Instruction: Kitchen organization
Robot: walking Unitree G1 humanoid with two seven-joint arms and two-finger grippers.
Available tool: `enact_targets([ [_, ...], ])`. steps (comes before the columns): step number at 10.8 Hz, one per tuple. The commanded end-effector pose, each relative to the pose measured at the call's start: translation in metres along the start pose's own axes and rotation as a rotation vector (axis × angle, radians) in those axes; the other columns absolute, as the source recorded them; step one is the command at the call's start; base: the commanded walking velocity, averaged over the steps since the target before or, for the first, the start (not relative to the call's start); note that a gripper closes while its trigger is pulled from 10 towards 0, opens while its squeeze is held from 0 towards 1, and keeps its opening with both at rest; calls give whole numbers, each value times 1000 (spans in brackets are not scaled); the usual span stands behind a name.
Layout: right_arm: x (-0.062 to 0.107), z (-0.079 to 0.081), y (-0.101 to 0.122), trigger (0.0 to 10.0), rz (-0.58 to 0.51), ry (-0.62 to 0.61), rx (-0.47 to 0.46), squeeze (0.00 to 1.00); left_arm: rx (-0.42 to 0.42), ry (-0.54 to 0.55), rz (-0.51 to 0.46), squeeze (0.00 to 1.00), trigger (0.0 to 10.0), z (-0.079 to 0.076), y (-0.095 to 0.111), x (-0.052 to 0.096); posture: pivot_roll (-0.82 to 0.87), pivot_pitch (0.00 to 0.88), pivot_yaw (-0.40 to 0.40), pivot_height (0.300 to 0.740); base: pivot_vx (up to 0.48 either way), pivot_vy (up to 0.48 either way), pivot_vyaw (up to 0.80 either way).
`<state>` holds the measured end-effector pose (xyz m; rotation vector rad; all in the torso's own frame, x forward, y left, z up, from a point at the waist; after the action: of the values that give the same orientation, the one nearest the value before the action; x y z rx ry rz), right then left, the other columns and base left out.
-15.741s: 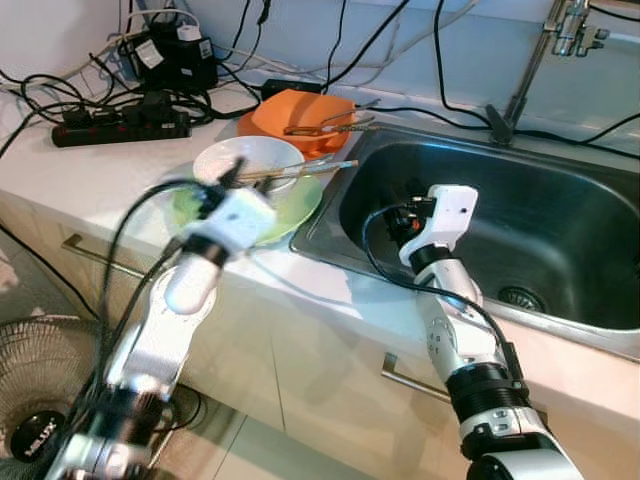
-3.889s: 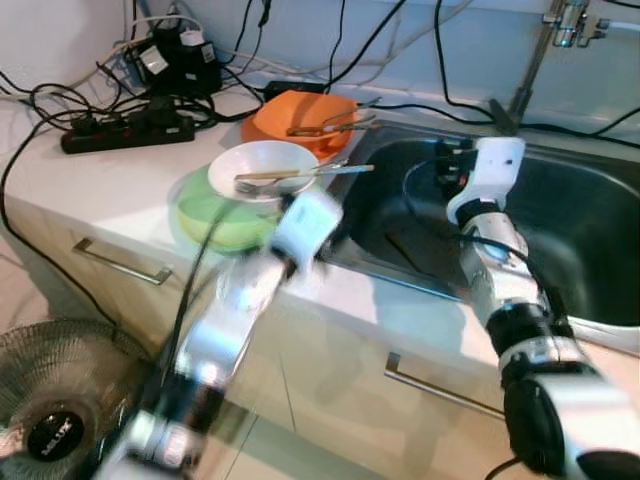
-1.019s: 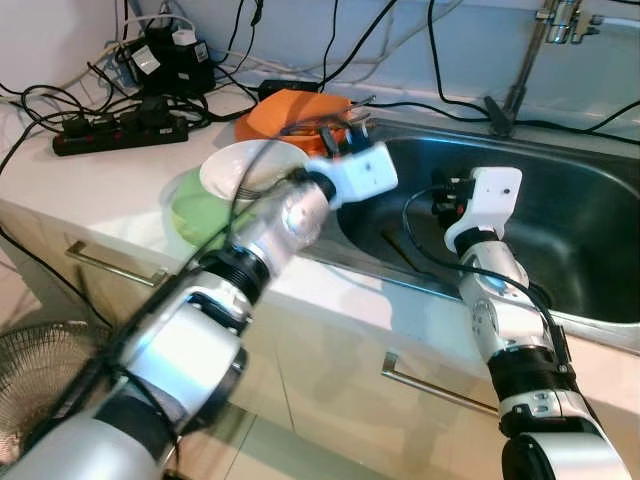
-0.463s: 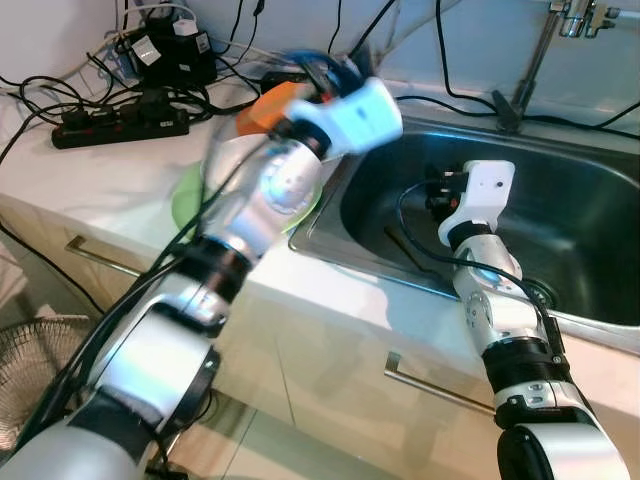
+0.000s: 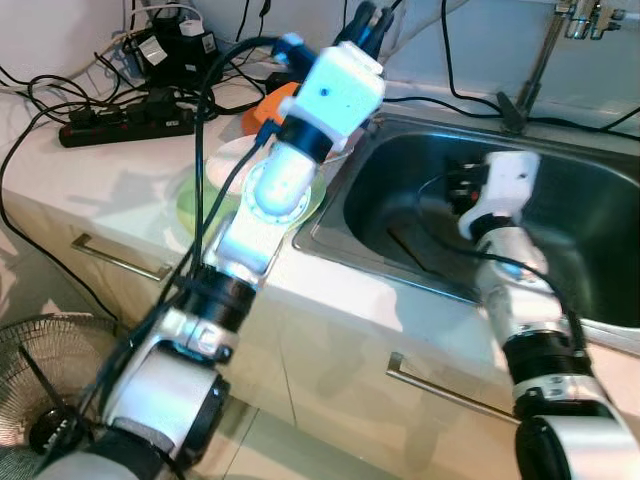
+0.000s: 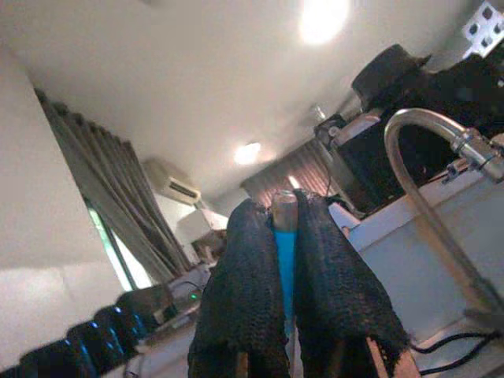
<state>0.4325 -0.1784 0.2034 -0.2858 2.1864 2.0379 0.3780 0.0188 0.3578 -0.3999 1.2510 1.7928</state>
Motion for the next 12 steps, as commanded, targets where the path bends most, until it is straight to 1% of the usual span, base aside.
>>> enact_targets([
  [1,-1,-7,15,10000,-55,-4,-12,0,48,-4,-42,0,10000,2,13,-1,115,8,53,740,0,0,0],
  [3,1,-5,16,10000,-69,31,0,0,116,-39,-121,0,10000,-2,38,-5,114,0,53,740,0,0,0],
  [4,1,-5,16,10000,-73,35,-9,0,159,-68,-144,0,10000,-6,47,-5,116,0,53,740,0,0,0],
  [5,1,-2,17,10000,-79,54,-12,0,221,-115,-162,0,10000,-14,54,-3,119,0,50,740,0,0,0],
  [6,1,0,18,10000,-82,66,-16,0,270,-128,-165,0,10000,-17,56,-2,117,0,50,740,0,0,0],
  [7,-1,5,22,10000,-93,92,-14,0,365,-136,-153,0,10000,-20,55,-1,117,0,49,740,0,0,0],
  [8,1,6,24,10000,-100,114,-5,0,462,-123,-111,0,10000,-21,47,0,116,0,51,740,0,0,0],
  [9,2,6,22,10000,-95,124,1,0,508,-128,-76,0,10000,-25,40,3,116,0,52,740,0,0,0],
  [10,3,4,21,10000,-88,132,11,0,528,-140,-31,0,10000,-31,29,8,114,0,53,740,0,0,0],
  [11,3,0,22,10000,-90,136,14,690,545,-138,0,0,10000,-31,22,11,112,0,54,740,0,0,0],
  [12,3,-1,22,10000,-88,137,14,859,550,-135,9,0,10000,-30,20,12,112,0,54,740,0,0,0],
])
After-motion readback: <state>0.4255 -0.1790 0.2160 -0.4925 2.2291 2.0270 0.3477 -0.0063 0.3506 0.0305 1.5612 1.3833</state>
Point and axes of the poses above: a point about 5 cm out from each wrist's last joint towards the gripper, its own x axis pointing back from the gripper into the wrist, its own y axis along the axis of the wrist's last joint, z = x × y, the point moved 6 cm from there along -x, pointing out of the wrist towards the gripper, and after that the axes turned 3 degrees about x, right-handed, at the moved point
